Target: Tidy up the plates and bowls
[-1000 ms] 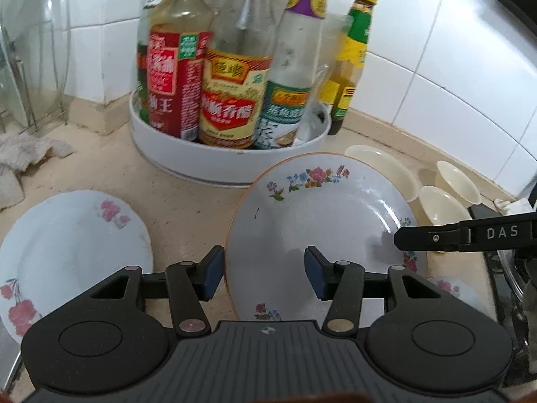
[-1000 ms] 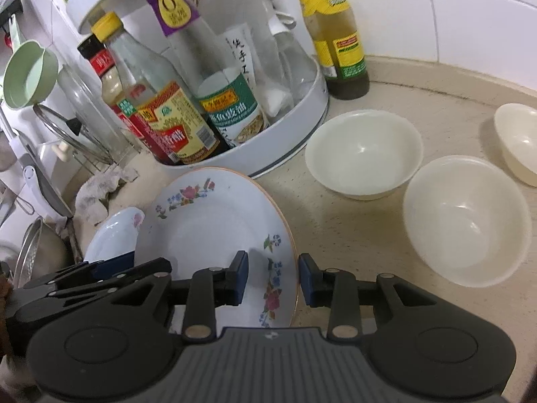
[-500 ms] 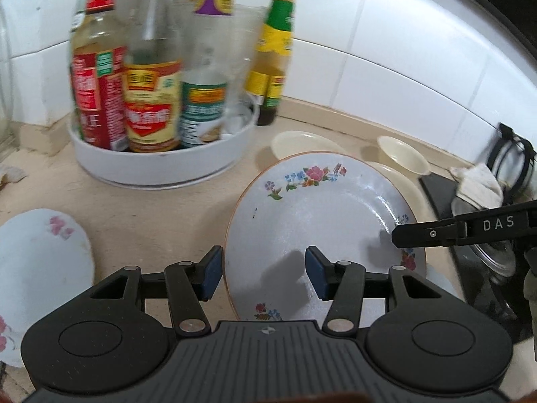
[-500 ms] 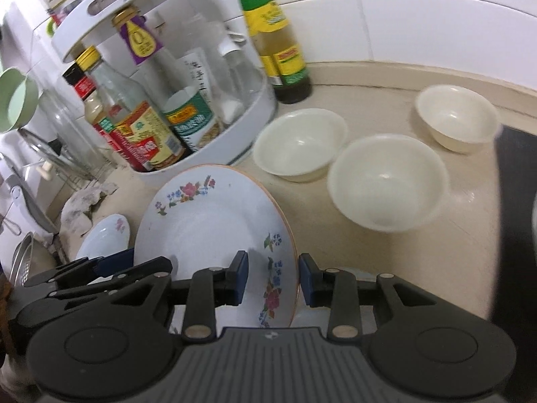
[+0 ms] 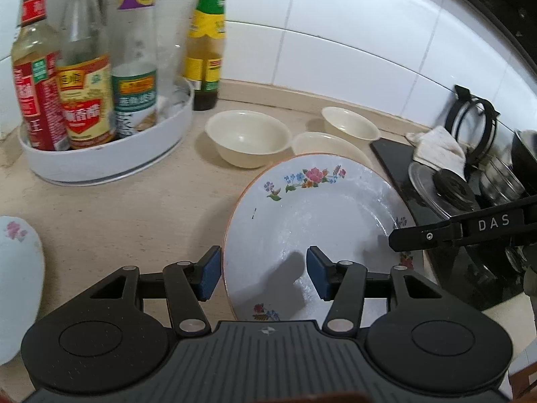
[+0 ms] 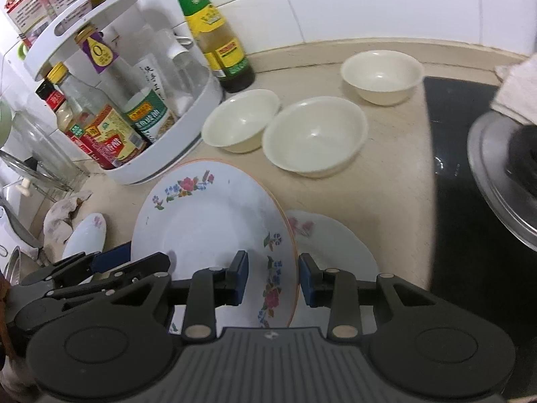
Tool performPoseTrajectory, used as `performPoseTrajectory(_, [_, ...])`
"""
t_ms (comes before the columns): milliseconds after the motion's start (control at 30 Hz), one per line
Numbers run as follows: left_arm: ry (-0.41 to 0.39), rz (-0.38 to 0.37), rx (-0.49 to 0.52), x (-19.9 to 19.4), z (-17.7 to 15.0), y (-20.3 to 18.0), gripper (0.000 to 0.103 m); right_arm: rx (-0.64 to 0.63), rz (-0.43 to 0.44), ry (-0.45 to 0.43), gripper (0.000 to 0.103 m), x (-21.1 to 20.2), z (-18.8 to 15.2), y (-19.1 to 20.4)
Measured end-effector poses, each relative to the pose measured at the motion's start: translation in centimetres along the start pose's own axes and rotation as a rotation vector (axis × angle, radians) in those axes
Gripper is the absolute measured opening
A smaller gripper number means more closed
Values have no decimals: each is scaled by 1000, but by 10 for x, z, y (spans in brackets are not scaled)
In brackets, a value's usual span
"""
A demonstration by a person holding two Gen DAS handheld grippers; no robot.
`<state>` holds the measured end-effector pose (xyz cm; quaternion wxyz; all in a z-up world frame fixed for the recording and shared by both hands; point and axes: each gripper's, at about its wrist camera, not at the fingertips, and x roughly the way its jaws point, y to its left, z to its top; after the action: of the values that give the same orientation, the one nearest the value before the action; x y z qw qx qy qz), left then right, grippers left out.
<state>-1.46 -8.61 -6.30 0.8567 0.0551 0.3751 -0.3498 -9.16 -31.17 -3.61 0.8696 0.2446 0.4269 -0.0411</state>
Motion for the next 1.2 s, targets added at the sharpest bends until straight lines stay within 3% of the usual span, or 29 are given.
performPoseTrajectory(700, [47,-10,30,15,-17,-36,62,57,-47,23,33,-9,-28,-38])
performPoseTrajectory(1200, [68,27,-9,28,-21,-36,62,-15,-88,-2,33,1,-27,-35])
